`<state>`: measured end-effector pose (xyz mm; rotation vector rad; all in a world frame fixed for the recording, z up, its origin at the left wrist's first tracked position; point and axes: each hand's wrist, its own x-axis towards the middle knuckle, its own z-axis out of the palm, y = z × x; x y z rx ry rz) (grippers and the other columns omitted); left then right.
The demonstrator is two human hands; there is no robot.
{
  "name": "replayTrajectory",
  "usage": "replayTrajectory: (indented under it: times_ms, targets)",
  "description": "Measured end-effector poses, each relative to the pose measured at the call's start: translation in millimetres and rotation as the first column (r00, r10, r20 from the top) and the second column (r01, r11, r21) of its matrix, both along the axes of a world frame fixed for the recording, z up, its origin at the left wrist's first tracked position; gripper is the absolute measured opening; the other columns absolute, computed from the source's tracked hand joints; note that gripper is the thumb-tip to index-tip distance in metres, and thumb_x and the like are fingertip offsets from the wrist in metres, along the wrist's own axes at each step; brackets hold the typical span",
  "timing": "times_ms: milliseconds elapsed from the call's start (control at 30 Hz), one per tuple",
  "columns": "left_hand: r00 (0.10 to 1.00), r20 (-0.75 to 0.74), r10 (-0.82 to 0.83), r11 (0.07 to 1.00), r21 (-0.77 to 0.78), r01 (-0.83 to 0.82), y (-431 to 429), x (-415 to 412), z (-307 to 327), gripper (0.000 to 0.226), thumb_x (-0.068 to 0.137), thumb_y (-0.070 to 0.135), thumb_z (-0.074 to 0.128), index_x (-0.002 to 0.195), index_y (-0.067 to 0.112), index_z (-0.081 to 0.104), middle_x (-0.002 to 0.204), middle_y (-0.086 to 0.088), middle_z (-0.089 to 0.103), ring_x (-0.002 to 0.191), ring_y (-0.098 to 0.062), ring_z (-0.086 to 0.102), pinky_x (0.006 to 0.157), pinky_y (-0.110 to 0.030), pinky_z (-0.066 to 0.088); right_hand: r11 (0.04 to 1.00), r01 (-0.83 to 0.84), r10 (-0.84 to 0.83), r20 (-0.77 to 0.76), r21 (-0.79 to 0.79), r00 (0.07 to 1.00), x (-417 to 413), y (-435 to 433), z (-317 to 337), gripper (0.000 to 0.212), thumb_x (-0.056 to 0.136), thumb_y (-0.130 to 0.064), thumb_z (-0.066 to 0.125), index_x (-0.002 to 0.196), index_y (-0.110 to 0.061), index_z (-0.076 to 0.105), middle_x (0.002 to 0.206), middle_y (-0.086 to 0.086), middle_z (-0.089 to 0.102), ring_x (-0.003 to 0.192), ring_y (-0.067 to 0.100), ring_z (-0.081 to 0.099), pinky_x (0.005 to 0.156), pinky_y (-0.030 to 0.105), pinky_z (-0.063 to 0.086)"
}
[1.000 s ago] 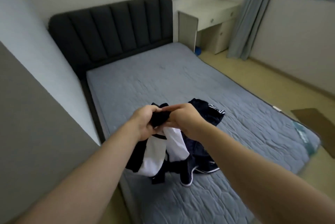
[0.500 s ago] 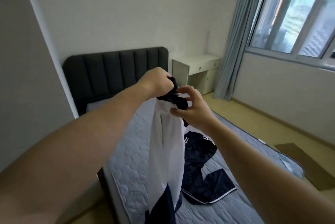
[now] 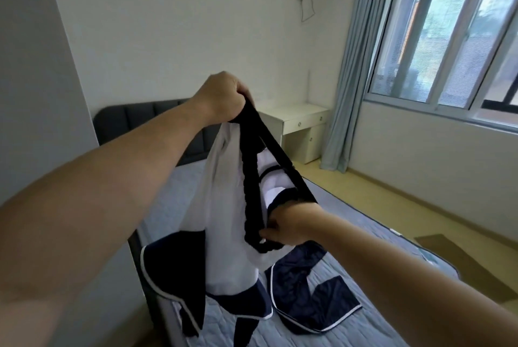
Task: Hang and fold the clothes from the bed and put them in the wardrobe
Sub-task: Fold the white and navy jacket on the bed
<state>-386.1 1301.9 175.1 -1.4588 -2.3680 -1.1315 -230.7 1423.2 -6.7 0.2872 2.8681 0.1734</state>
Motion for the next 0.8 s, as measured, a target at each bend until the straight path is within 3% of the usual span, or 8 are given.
replayTrajectory:
  times_ms: [133,200,267,367,500,567,667,800]
  targets:
    - [0.992,-0.033,0.123,0.992,0.014,-0.123,-11.3,-30.1,4.0,0.044,0.075,-0.001,0.041,0.079,0.023,0.078,0.087,0.002,0.073,0.091,-0.017,0.063,0.069,-0.017,0.044,0.959,-0.188,0.163,0.128,0.211,0.978,23.2,-6.4,-15.5,0.093,0.084,-0.088,0.013,0.092,-0.015,0.071,0.085,0.003,0.067,0.087,0.027,0.06,0.088,0.042,0.051]
    - [0.976,-0.068,0.207,0.978,-0.003,-0.207,-18.5,-49.8,3.0,0.041,0.08,-0.001,0.043,0.089,0.018,0.078,0.102,-0.007,0.074,0.101,-0.026,0.062,0.079,-0.024,0.045,0.919,-0.264,0.246,0.097,0.294,0.964,34.4,2.3,-4.8,0.089,0.09,-0.082,0.012,0.078,-0.014,0.069,0.071,0.002,0.063,0.08,0.025,0.059,0.094,0.042,0.048]
    - [0.957,-0.087,0.276,0.959,-0.043,-0.28,-27.3,-68.6,-2.5,0.037,0.084,-0.002,0.045,0.101,0.011,0.076,0.113,-0.015,0.071,0.108,-0.033,0.061,0.084,-0.029,0.044,0.881,-0.293,0.335,-0.054,0.371,0.941,41.5,22.6,14.2,0.081,0.099,-0.07,0.016,0.082,-0.016,0.074,0.082,-0.001,0.067,0.095,0.023,0.057,0.111,0.041,0.032]
    - [0.934,-0.065,0.352,0.928,-0.11,-0.357,-42.9,-90.8,-13.9,0.036,0.088,-0.003,0.046,0.107,0.008,0.075,0.117,-0.019,0.069,0.109,-0.039,0.059,0.088,-0.034,0.047,0.895,-0.193,0.323,-0.287,0.403,0.902,50.9,62.1,49.4,0.071,0.099,-0.067,0.019,0.106,-0.027,0.077,0.121,-0.01,0.061,0.126,0.015,0.045,0.119,0.039,0.017]
    - [0.939,0.044,0.34,0.924,-0.202,-0.325,-51.0,-106.7,-24.7,0.045,0.084,-0.009,0.043,0.103,0.015,0.076,0.114,-0.014,0.069,0.106,-0.034,0.06,0.083,-0.033,0.047,0.97,0.117,0.016,-0.534,0.215,0.845,60.9,110.7,87.9,0.068,0.094,-0.074,0.017,0.115,-0.042,0.074,0.145,-0.013,0.048,0.134,0.015,0.038,0.113,0.041,0.03]
    - [0.945,0.089,0.316,0.929,-0.23,-0.289,-47.6,-107.5,-28.1,0.044,0.081,-0.01,0.046,0.085,0.023,0.075,0.095,-0.007,0.074,0.092,-0.027,0.063,0.072,-0.026,0.046,0.965,0.261,-0.195,-0.581,0.031,0.79,62.4,129.7,107.6,0.054,0.097,-0.066,0.037,0.104,-0.032,0.078,0.133,-0.002,0.061,0.116,0.016,0.056,0.099,0.036,0.045]
    - [0.954,0.138,0.267,0.918,-0.336,-0.209,-38.2,-104.8,-34.5,0.045,0.077,-0.012,0.05,0.076,0.023,0.078,0.066,0.001,0.072,0.071,-0.018,0.067,0.052,-0.02,0.048,0.884,0.435,-0.466,-0.395,-0.17,0.792,65.3,139.7,126.2,0.057,0.094,-0.062,0.053,0.066,-0.014,0.068,0.06,-0.001,0.066,0.049,0.011,0.058,0.049,0.024,0.04]
    - [0.94,0.238,0.246,0.889,-0.441,-0.121,-16.4,-102.3,-49.7,0.053,0.081,-0.011,0.035,0.078,0.017,0.08,0.081,-0.011,0.072,0.073,-0.028,0.071,0.05,-0.028,0.055,0.901,0.428,-0.405,-0.501,-0.075,0.765,74.1,147.3,130.2,0.057,0.095,-0.056,0.057,0.059,-0.011,0.062,0.05,0.003,0.054,0.045,0.018,0.05,0.046,0.03,0.036]
